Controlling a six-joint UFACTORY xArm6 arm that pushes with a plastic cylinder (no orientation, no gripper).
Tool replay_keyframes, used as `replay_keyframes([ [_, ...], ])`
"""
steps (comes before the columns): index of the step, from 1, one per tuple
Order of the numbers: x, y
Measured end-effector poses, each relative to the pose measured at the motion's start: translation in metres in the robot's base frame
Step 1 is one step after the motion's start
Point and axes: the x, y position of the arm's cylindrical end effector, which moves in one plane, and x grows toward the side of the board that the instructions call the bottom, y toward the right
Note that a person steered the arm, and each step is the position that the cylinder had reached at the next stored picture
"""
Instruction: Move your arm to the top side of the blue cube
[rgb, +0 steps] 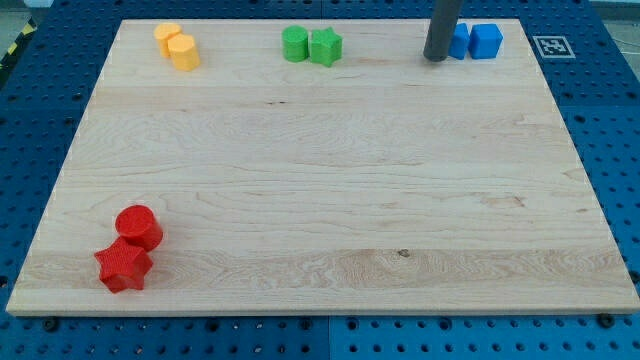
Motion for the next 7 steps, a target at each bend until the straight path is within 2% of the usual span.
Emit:
replay_keyframes([
  [1, -0.004, -0.015],
  [4, -0.066, -0.035],
  [5, -0.082, -0.022],
  [7, -0.080, 0.023],
])
